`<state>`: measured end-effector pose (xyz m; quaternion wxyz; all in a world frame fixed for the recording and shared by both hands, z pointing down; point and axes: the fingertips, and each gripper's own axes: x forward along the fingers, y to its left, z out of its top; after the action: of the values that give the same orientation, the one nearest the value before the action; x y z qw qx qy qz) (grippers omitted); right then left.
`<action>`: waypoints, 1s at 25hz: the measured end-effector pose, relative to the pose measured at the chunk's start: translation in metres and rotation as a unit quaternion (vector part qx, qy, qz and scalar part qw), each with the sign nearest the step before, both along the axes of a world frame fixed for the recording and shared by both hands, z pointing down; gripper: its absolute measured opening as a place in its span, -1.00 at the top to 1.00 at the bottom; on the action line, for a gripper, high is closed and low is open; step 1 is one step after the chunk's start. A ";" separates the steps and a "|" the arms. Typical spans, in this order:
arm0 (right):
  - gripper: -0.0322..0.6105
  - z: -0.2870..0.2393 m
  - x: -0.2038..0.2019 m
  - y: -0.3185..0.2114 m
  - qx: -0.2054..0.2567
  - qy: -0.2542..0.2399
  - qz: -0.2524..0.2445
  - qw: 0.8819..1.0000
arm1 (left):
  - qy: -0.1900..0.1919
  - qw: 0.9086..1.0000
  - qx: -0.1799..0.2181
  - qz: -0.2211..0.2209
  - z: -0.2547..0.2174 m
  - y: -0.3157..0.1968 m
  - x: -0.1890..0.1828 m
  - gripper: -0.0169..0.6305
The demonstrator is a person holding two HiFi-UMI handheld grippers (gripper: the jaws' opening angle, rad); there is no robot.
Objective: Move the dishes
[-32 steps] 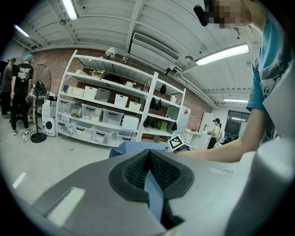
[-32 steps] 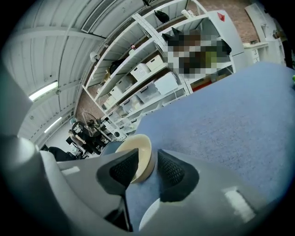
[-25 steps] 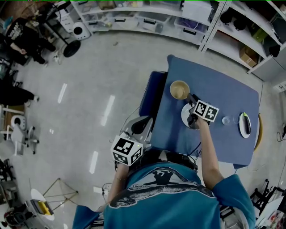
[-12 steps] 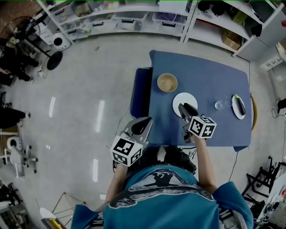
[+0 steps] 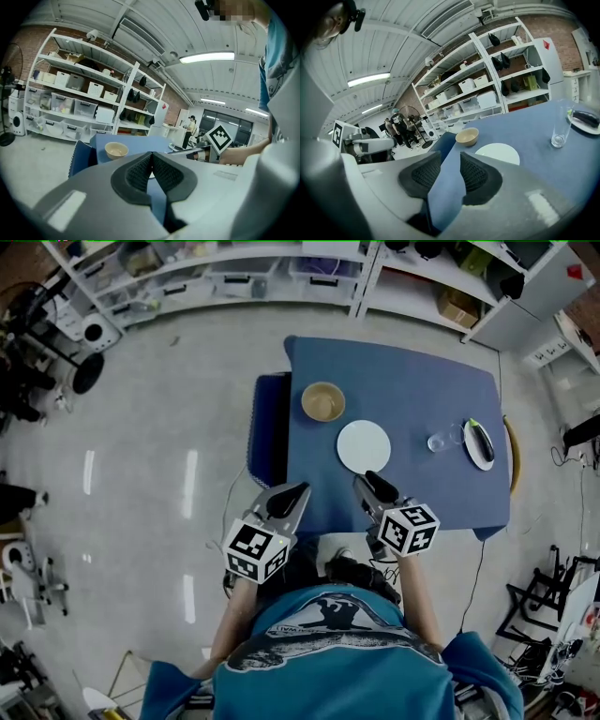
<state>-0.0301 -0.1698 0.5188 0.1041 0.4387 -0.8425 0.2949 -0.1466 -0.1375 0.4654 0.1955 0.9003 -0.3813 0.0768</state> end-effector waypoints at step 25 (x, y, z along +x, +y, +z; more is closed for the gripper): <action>0.90 -0.070 0.072 0.139 0.109 -0.039 -0.093 0.989 | -0.018 0.999 0.019 -0.037 -0.020 0.129 0.110 0.89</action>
<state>0.0415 -0.0304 0.4488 0.0495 0.3556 -0.9100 0.2073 -0.0363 -0.0082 0.4456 0.1737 0.8875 -0.4195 0.0784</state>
